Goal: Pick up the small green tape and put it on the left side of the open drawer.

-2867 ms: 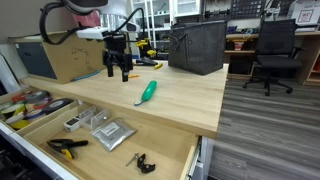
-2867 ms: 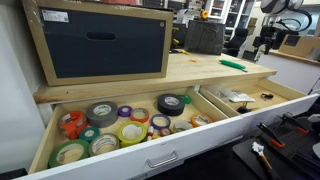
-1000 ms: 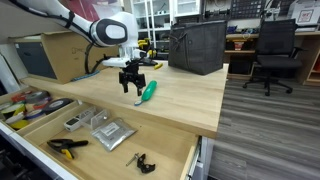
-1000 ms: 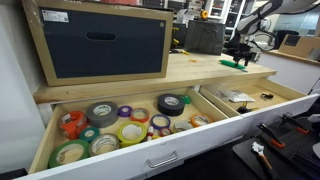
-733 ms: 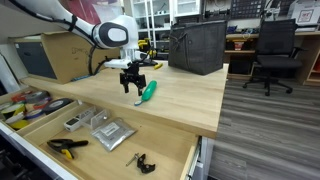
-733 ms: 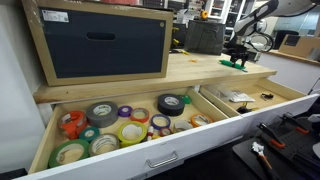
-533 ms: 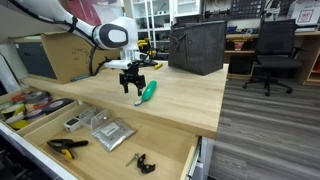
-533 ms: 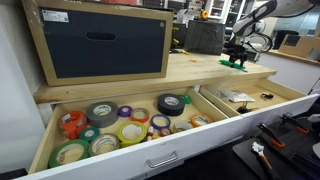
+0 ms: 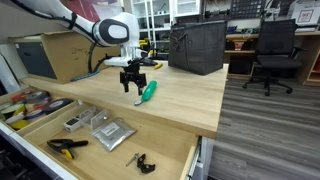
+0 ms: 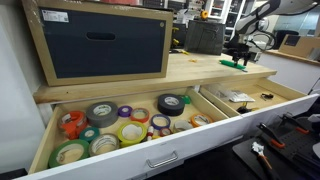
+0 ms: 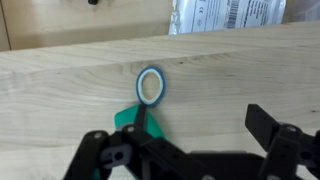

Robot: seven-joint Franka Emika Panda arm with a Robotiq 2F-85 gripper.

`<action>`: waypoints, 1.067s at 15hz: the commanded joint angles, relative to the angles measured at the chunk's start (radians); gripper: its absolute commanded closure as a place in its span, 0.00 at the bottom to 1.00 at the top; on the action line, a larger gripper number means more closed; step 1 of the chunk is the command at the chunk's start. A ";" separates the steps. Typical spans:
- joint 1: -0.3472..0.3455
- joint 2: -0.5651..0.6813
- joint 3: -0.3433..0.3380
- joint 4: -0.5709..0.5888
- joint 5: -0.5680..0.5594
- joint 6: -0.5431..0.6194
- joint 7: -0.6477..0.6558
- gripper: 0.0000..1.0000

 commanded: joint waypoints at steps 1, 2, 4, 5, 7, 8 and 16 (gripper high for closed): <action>-0.017 -0.059 0.020 -0.059 0.010 -0.030 -0.030 0.00; -0.020 -0.062 0.023 -0.066 0.012 -0.030 -0.035 0.00; -0.023 -0.069 0.024 -0.086 0.010 -0.025 -0.041 0.00; -0.024 -0.074 0.021 -0.099 0.007 -0.026 -0.044 0.00; -0.033 -0.087 0.022 -0.106 0.018 -0.093 -0.046 0.00; -0.021 -0.030 0.015 -0.056 0.000 -0.037 -0.020 0.00; -0.027 -0.048 0.015 -0.069 0.004 -0.080 -0.023 0.00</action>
